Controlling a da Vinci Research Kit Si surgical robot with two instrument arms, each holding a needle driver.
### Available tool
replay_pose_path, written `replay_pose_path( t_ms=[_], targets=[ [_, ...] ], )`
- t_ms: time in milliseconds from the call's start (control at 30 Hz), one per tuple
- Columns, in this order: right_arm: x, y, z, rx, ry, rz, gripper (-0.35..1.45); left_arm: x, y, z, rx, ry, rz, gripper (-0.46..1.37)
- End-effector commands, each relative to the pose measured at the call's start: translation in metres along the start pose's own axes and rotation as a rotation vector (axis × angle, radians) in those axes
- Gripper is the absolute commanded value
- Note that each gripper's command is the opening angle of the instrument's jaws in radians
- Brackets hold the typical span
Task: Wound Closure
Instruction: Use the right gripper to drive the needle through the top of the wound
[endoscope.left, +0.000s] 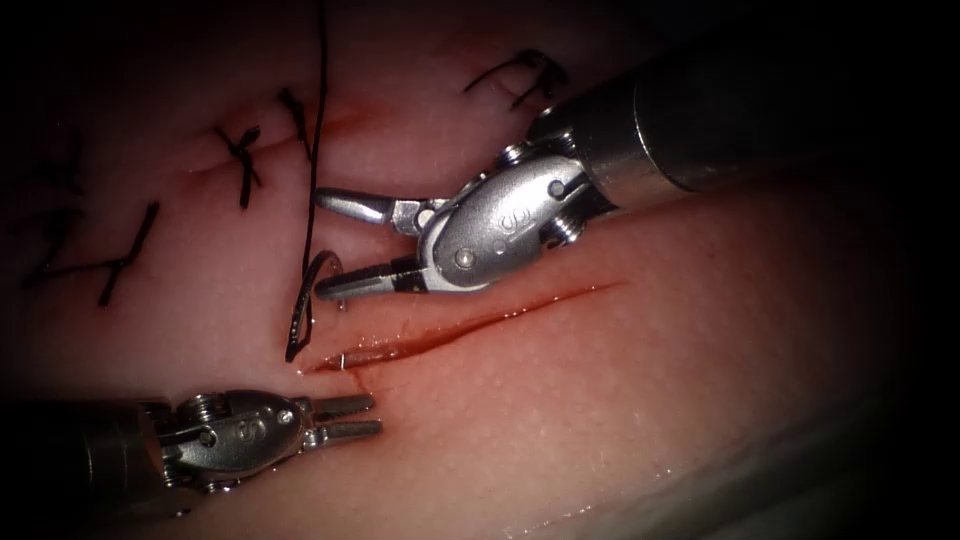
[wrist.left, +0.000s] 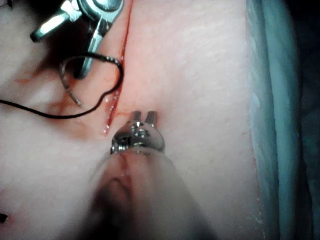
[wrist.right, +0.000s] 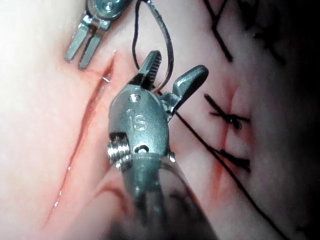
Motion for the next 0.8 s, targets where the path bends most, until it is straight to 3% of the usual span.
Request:
replay_pose_path(
  t_ms=[33,133,300,333,400,467,800],
  targets=[
    [0.0000,0.0001,0.0002,0.005,-0.001,-0.015,1.11,0.0000,0.0000,0.0000,-0.004,0.000,-0.001,0.05],
    [-0.0003,-0.0001,0.0009,0.002,-0.005,-0.023,1.10,0.0000,0.0001,0.0000,-0.004,0.000,-0.001,0.06],
    [-0.0010,-0.0007,0.0016,-0.022,-0.038,-0.059,0.95,0.0000,0.0001,-0.0001,-0.004,0.000,-0.001,0.06],
    [-0.0011,-0.0007,0.0015,-0.020,-0.040,-0.060,0.73,-0.0001,0.0001,-0.0001,-0.004,0.000,-0.001,0.06],
    [-0.0013,-0.0006,0.0008,0.014,-0.063,-0.077,-0.15,-0.0001,0.0001,-0.0003,-0.004,-0.001,-0.001,0.09],
    [-0.0013,-0.0006,0.0005,0.023,-0.067,-0.089,-0.35,-0.0001,0.0001,-0.0003,-0.005,-0.001,-0.001,0.10],
    [-0.0023,0.0025,0.0003,0.036,-0.051,-0.173,-0.35,-0.0002,0.0003,0.0001,-0.004,-0.002,-0.001,0.05]
  ],
)
